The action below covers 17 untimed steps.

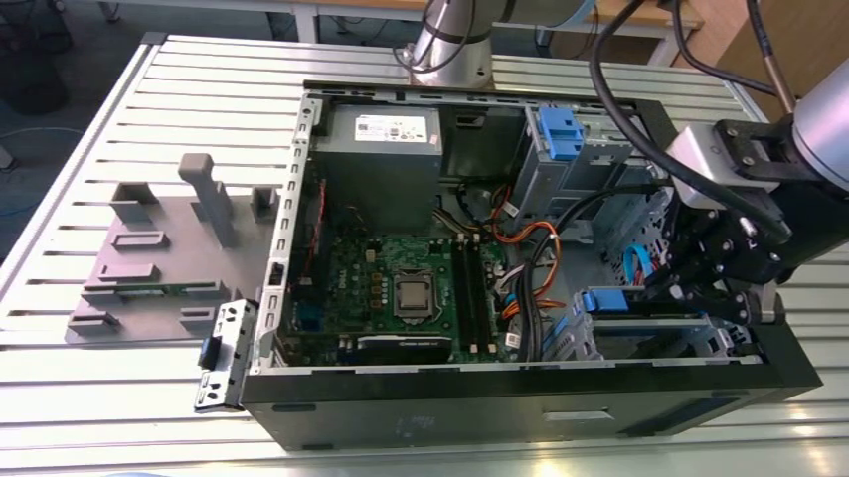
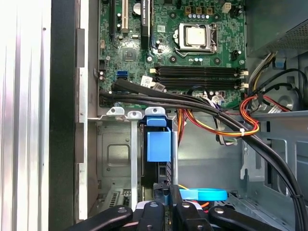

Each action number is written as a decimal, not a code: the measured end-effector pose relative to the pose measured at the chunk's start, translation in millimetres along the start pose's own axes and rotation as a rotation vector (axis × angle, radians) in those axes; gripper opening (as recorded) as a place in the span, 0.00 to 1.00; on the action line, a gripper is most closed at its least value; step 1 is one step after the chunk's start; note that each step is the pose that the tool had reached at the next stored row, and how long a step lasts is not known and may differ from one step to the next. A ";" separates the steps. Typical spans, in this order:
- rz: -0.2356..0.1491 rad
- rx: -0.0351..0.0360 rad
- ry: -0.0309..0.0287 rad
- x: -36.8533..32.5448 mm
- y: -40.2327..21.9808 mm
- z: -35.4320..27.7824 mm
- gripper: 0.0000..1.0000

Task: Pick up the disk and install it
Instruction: 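Insert the second disk wire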

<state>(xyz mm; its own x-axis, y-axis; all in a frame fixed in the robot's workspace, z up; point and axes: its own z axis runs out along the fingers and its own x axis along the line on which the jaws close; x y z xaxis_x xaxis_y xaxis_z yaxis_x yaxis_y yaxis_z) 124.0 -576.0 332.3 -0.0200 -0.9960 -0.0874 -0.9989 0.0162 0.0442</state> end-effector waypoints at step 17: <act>0.000 0.0001 -0.0027 2.8 0.2 0.1 0.16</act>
<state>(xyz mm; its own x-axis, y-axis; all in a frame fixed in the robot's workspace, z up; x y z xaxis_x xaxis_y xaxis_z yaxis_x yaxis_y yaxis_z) 123.7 -578.8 332.0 -0.0200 -0.9957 -0.0901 -0.9989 0.0160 0.0441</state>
